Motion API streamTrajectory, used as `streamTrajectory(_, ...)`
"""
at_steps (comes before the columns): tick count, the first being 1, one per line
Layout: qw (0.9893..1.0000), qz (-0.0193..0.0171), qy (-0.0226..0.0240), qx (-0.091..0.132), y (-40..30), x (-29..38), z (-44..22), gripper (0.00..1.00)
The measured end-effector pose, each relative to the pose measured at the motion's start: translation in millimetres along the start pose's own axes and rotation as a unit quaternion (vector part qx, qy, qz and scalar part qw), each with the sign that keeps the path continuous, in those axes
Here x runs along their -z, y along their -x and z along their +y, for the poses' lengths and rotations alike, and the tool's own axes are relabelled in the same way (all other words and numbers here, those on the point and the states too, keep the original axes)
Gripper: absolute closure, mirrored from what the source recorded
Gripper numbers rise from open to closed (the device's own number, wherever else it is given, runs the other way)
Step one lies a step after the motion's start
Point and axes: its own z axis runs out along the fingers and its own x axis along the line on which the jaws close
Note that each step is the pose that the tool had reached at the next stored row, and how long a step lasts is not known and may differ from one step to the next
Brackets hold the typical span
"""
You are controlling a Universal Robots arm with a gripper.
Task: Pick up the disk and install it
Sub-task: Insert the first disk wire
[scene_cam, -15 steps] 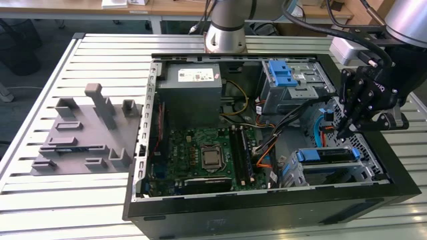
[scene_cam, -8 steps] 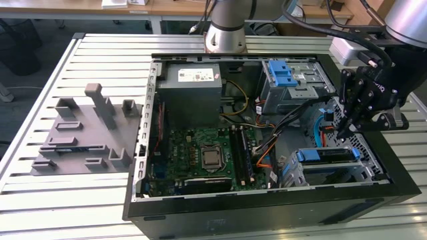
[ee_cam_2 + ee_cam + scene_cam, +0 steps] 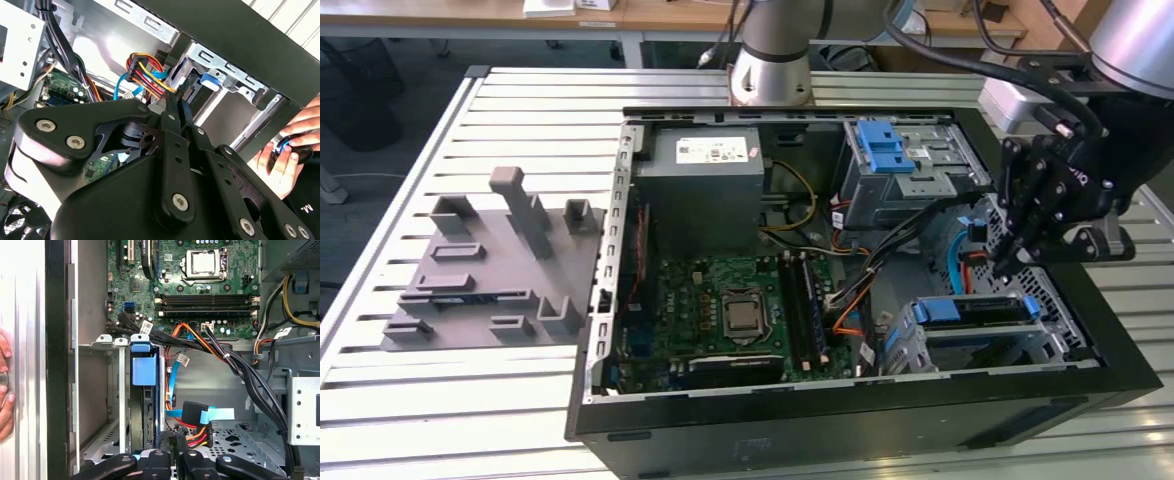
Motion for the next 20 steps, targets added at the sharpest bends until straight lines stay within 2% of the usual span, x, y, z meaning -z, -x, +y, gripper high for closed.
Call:
streamTrajectory(2,1.0,-0.0025,0.0,0.0,-0.1,-0.2,0.0,0.84)
streamTrajectory(4,1.0,-0.0035,0.0,0.0,-0.2,-0.7,0.0,0.84)
streamTrajectory(13,1.0,-0.0034,0.0001,-0.001,-4.7,-2.9,0.0,0.84)
streamTrajectory(20,1.0,-0.0033,0.0005,-0.009,-5.4,-3.5,0.7,0.84)
